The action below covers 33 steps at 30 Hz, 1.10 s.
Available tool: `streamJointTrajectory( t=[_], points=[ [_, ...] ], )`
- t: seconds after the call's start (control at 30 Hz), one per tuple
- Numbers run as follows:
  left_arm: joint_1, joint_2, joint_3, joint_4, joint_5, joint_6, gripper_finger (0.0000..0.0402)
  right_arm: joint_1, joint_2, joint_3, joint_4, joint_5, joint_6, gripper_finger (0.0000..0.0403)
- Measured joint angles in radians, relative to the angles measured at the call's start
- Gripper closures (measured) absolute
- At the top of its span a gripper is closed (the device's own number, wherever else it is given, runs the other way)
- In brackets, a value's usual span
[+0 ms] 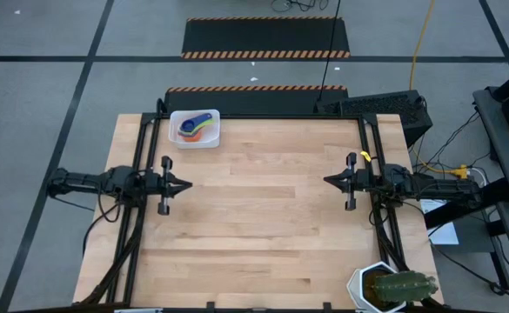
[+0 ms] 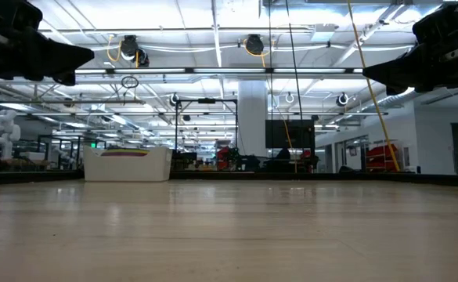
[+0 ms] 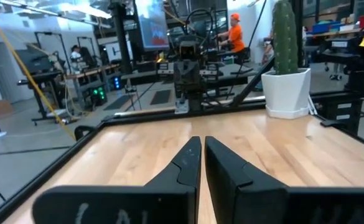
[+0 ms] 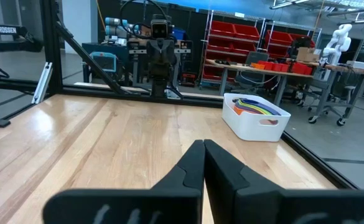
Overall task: Nest measuring cups in basket
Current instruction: Return to Home Position
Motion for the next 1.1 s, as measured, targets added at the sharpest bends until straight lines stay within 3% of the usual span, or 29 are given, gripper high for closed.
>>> streamJointTrajectory(
  t=[0.33,1.1],
  points=[
    [0.03,0.002,0.001,-0.046,0.016,-0.053,0.0376,0.0,0.0,0.0,0.0,0.0,0.0,0.0403],
    [0.03,0.005,0.0,-0.04,0.013,-0.022,0.0376,0.0,0.0,0.0,0.0,0.0,0.0,0.0403]
  ],
)
